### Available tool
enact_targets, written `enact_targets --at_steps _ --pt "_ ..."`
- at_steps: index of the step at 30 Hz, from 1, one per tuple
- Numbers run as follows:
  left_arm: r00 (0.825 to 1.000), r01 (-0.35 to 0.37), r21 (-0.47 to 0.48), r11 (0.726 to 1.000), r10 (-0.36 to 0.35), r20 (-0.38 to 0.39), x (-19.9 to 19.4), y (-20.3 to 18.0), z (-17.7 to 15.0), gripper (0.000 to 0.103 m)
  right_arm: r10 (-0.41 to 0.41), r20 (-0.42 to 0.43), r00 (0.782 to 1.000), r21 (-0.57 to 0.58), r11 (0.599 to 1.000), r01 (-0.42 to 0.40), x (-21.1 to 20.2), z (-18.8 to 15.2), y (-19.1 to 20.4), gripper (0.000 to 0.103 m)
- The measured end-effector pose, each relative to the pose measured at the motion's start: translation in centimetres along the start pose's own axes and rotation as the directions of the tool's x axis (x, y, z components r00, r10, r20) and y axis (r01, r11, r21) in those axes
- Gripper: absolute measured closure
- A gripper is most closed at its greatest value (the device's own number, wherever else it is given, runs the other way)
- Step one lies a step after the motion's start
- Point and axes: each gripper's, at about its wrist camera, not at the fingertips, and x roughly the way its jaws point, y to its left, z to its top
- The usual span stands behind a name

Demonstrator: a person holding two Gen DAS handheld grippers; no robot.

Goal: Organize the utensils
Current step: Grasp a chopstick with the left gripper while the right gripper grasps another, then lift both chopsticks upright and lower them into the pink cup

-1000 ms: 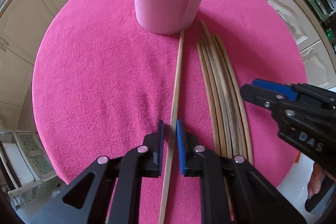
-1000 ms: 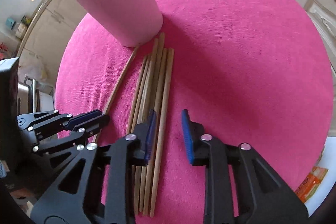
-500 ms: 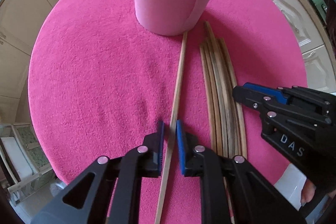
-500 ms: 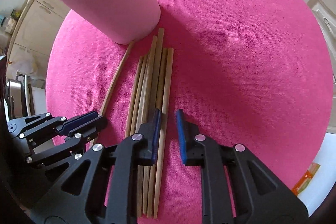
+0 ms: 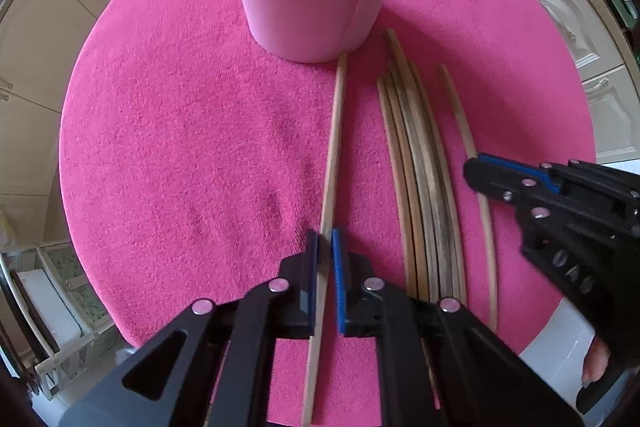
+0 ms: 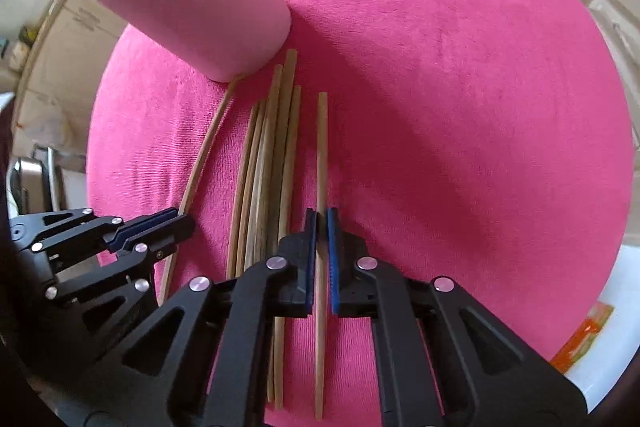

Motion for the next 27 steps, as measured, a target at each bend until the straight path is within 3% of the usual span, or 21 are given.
enact_targets --at_steps 7,12,19,27 --pt "0.992 0.101 -0.025 0.995 -0.099 0.074 -2.1 1.1 -1.5 0.097 0.1 0.072 0.992 0.037 0.994 -0.103 -2.6 -1.8 -2.0 0.098" --pt "0.969 0.161 0.007 0.987 -0.16 0.187 -4.6 0.8 -2.5 0.097 0.164 0.141 0.976 0.043 0.984 -0.171 -5.0 -2.5 -2.7 0.098" --pt "0.911 0.197 0.069 0.978 -0.209 0.355 -8.7 -0.5 -4.2 0.097 0.217 0.199 0.956 -0.017 0.976 -0.218 -7.8 -2.1 -1.2 0.098" --pt "0.824 0.216 0.09 0.972 -0.231 0.518 -13.5 0.6 -5.4 0.097 0.26 0.276 0.925 -0.066 0.966 -0.251 -12.0 -1.3 -0.6 0.098"
